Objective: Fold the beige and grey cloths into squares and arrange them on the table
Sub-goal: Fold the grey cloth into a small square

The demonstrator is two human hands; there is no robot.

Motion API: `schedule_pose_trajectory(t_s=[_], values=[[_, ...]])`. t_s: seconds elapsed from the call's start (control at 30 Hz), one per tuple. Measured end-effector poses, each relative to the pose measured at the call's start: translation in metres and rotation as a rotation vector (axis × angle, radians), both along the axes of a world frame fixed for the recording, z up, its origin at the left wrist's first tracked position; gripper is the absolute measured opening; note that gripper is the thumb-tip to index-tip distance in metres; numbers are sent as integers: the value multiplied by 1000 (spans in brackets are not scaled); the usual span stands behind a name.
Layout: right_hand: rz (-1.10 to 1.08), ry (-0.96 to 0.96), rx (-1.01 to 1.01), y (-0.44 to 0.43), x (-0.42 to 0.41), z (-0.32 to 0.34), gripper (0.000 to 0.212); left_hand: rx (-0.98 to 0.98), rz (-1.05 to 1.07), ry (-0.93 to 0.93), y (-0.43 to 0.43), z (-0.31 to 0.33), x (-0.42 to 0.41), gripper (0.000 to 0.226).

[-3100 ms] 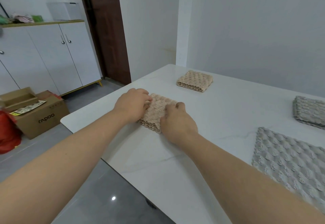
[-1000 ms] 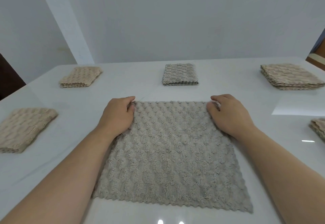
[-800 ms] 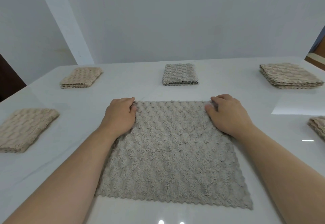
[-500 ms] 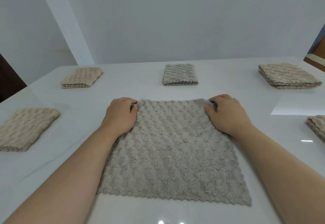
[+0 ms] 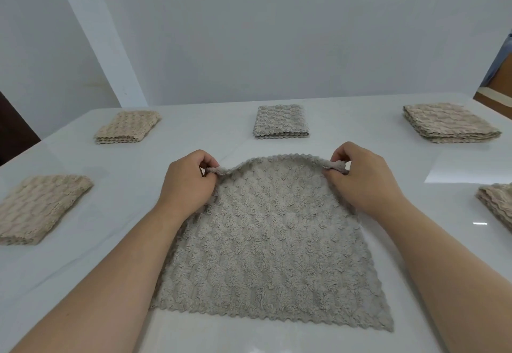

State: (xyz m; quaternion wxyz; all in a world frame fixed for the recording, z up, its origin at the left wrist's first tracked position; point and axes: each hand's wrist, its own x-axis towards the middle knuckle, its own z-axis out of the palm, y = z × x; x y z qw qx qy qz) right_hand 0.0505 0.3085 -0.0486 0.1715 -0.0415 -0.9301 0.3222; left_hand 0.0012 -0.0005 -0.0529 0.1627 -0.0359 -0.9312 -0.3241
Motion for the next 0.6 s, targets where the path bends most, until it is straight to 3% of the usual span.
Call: schedule_pose_trajectory(t_s=[0.23, 0.47, 0.6], values=[[-76, -25, -51, 0, 9, 12, 19, 129, 35, -11, 0, 8, 8, 20], [-45, -130, -501, -7, 12, 13, 15, 431, -40, -178, 9, 7, 11, 23], [-80, -141, -646, -8, 12, 14, 17, 614, -101, -209, 11, 7, 10, 23]])
